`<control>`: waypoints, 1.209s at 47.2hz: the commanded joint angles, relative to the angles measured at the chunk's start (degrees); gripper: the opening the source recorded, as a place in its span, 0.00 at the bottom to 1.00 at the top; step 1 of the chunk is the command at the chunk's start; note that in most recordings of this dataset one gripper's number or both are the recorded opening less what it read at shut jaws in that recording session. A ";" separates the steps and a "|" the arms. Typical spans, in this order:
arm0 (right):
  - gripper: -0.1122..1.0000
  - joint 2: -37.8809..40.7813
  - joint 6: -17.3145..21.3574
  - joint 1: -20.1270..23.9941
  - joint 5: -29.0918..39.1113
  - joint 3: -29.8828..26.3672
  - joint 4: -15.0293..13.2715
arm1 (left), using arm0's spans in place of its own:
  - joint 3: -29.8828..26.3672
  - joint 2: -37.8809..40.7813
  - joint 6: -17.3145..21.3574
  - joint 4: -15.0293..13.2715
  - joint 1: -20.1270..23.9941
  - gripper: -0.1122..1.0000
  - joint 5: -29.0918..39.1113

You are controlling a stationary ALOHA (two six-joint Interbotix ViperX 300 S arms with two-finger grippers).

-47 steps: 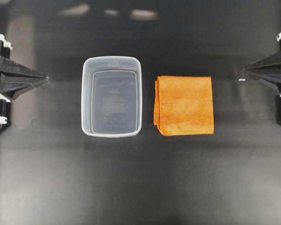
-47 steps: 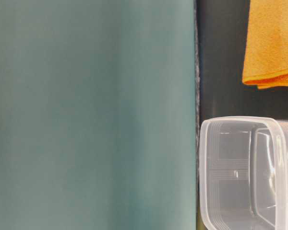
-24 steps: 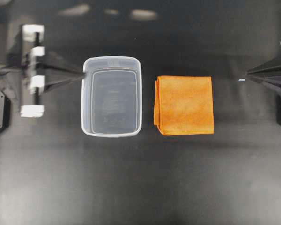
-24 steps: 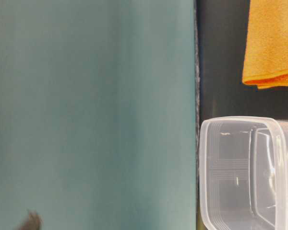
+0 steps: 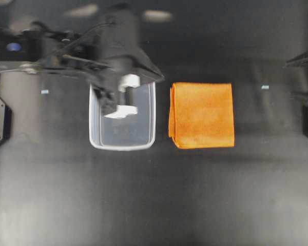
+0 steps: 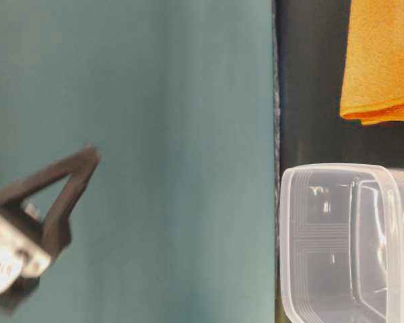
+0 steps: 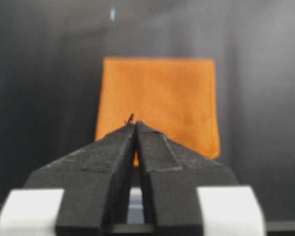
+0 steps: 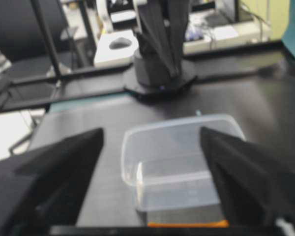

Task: Place the orange towel into the container with the left arm.
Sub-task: 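Lower the left gripper onto the orange towel and pinch its edge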

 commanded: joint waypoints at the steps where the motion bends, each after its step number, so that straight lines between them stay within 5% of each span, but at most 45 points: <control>1: 0.83 -0.26 0.26 -0.09 -0.18 -0.62 0.18 | -8.96 5.10 0.97 0.18 0.09 0.22 5.10; 10: 0.82 -1.58 0.35 -0.09 1.49 -0.79 0.18 | -20.57 15.56 4.48 0.18 -0.53 0.71 15.29; 16: 0.82 -1.76 0.44 -0.09 1.76 -0.88 0.18 | -26.19 22.24 6.24 0.18 -1.14 0.91 18.98; 28: 0.82 -1.85 0.97 -0.09 1.76 -0.88 0.18 | -31.90 33.75 7.21 0.18 -2.55 0.91 19.86; 57: 0.82 -1.85 1.05 -0.26 2.02 -0.70 0.18 | -31.29 45.09 6.42 0.18 -1.41 0.91 18.11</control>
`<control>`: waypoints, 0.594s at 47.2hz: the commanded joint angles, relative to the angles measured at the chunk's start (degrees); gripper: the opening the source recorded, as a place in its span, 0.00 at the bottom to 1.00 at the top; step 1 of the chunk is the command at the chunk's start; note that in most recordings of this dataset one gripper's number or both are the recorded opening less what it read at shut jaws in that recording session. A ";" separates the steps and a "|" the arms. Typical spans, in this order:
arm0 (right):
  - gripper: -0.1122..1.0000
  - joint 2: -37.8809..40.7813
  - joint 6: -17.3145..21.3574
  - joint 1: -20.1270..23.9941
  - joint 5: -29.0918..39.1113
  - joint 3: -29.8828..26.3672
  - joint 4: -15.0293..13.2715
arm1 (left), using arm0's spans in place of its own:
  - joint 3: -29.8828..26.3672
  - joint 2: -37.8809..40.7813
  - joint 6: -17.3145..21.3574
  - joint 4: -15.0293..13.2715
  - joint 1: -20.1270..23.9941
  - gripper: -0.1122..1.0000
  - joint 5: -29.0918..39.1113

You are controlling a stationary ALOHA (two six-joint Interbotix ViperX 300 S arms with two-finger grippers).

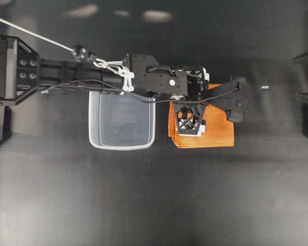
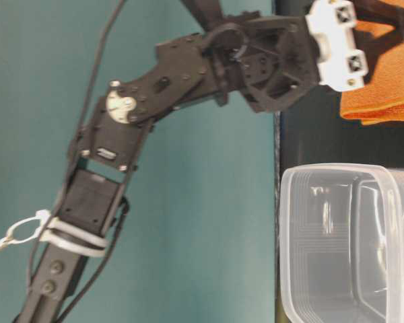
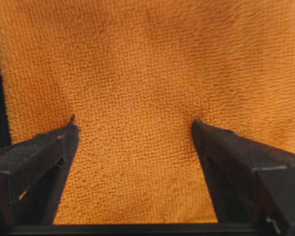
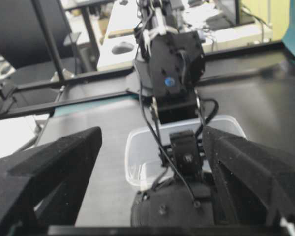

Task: Place the orange towel into the container with the left arm.
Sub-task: 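Lower the left gripper onto the orange towel and pinch its edge, then lift the pinched towel and carry it left over the container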

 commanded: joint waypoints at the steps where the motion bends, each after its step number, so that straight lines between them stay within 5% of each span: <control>1: 0.82 0.53 0.09 -0.18 0.00 -0.62 0.18 | 0.26 0.35 -0.35 0.18 -0.09 0.91 -0.53; 17: 0.81 0.62 0.88 -0.18 0.97 -0.53 0.18 | 2.99 0.00 -0.35 0.18 -1.05 0.85 -1.23; 28: 0.81 0.62 1.05 -0.09 0.97 -0.44 0.18 | 3.69 -0.26 -0.35 0.18 -2.20 0.36 -0.88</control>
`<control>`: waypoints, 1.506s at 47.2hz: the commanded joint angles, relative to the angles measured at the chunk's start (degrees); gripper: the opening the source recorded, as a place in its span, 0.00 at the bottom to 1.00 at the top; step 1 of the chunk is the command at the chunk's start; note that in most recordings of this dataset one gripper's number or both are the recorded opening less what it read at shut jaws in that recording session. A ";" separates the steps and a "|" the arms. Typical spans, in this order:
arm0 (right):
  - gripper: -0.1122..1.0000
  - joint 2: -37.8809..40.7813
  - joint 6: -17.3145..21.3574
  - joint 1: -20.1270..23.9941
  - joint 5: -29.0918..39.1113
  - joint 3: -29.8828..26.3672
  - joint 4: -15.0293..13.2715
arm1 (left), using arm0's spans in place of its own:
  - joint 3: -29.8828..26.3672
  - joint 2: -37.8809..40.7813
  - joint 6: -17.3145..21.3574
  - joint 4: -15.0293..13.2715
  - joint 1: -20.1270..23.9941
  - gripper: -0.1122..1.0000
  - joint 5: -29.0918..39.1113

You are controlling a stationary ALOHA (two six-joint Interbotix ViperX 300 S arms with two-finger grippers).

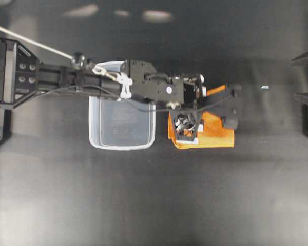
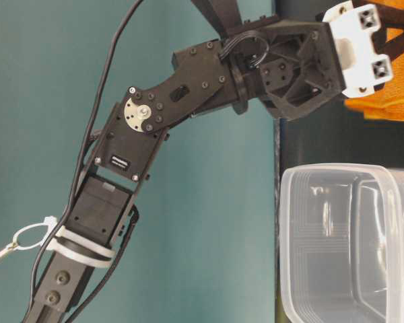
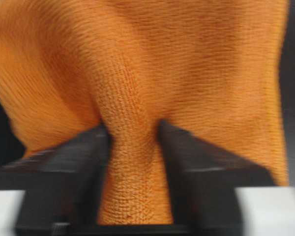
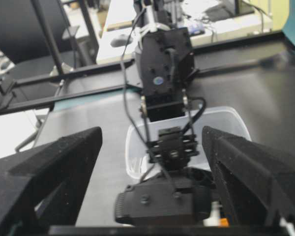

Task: Place the orange towel into the container with the left arm.

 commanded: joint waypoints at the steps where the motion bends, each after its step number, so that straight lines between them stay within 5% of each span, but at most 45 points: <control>1: 0.81 0.62 0.09 -0.09 -0.26 -0.44 0.18 | 0.53 0.26 -0.09 0.26 -0.26 0.29 0.18; 5: 0.81 0.53 0.00 0.00 -0.26 -0.53 0.18 | 0.09 -0.97 0.09 0.26 -0.18 0.16 0.18; 16: 0.81 0.53 0.00 -0.09 -0.26 -0.35 0.18 | -1.05 -8.09 0.09 0.26 -0.18 0.16 1.23; 32: 0.81 0.62 0.00 0.00 -0.70 0.44 0.18 | 0.97 -24.70 -0.26 0.26 -0.18 0.16 11.51; 45: 0.81 0.44 0.09 -0.09 -0.79 0.44 0.18 | 16.61 -37.09 -0.44 0.26 0.09 0.16 18.63; 56: 0.81 0.62 0.09 0.00 -0.97 0.44 0.18 | 32.34 -45.88 0.53 0.26 1.41 0.16 10.37; 71: 0.81 0.70 1.14 0.00 -1.32 0.97 0.18 | 35.68 -46.23 0.97 0.26 3.69 0.16 2.20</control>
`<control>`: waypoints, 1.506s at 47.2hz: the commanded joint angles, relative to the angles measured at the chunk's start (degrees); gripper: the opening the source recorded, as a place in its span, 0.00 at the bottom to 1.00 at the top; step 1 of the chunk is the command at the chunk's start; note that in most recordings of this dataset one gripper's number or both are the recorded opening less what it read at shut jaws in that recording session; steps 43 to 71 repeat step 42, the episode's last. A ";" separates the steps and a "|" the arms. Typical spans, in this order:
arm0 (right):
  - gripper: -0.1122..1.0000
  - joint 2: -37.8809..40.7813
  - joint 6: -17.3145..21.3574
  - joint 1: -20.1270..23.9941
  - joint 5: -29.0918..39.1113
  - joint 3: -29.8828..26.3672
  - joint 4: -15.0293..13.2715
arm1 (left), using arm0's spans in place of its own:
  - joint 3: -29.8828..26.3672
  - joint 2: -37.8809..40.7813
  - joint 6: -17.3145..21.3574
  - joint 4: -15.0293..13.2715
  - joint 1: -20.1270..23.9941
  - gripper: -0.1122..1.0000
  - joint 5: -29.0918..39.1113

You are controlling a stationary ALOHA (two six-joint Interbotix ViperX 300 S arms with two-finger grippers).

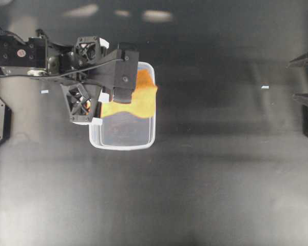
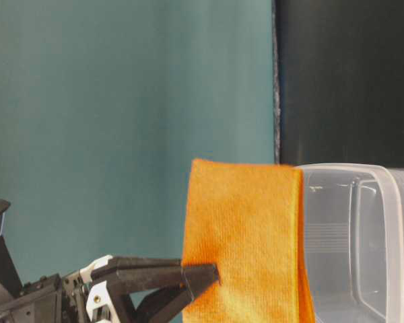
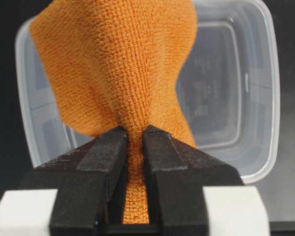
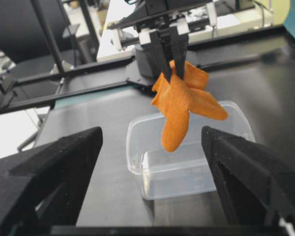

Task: Place the orange towel into the container with the left arm.

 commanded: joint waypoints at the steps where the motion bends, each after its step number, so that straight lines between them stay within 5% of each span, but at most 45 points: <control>1: 0.81 0.62 0.26 0.00 -0.53 -0.18 0.18 | -0.09 0.18 0.26 0.18 0.53 0.16 -0.88; 12: 0.81 0.62 0.35 -0.09 -0.79 0.09 0.18 | 1.14 1.49 0.09 0.18 0.97 0.20 -1.67; 22: 0.81 0.62 0.44 0.00 -0.79 0.09 0.18 | 1.76 1.14 0.26 0.18 0.97 0.75 -5.54; 27: 0.81 0.44 0.35 0.00 -0.53 0.00 0.18 | 1.14 0.18 0.26 0.18 0.88 0.91 -5.98; 42: 0.80 0.26 0.26 0.00 -0.18 0.09 0.18 | 0.62 -10.63 -0.70 0.18 -0.53 0.90 -6.50; 71: 0.80 0.26 0.26 0.00 -0.18 0.09 0.18 | 0.62 -10.63 -0.70 0.18 -0.53 0.90 -6.50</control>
